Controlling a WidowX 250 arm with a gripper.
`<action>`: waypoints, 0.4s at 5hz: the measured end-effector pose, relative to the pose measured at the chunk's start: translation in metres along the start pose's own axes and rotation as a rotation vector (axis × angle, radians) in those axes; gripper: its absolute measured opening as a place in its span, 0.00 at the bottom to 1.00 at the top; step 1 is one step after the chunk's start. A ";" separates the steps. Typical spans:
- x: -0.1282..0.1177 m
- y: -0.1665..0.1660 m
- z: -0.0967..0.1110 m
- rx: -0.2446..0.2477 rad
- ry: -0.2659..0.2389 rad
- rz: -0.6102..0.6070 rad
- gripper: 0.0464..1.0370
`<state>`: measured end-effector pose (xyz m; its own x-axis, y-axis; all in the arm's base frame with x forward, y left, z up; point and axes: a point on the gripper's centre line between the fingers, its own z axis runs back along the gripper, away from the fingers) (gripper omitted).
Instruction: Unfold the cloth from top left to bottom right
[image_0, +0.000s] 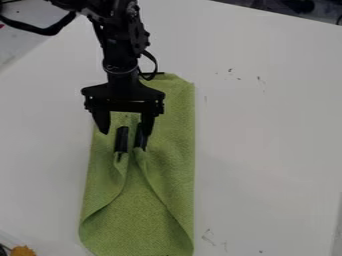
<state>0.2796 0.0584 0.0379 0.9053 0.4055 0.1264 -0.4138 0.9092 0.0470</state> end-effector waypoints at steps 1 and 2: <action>-0.004 0.000 -0.007 0.005 0.024 -0.001 0.96; -0.009 0.002 -0.011 0.001 0.031 0.000 0.96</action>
<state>0.2720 0.0573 0.0258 0.9078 0.4083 0.0961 -0.4139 0.9090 0.0481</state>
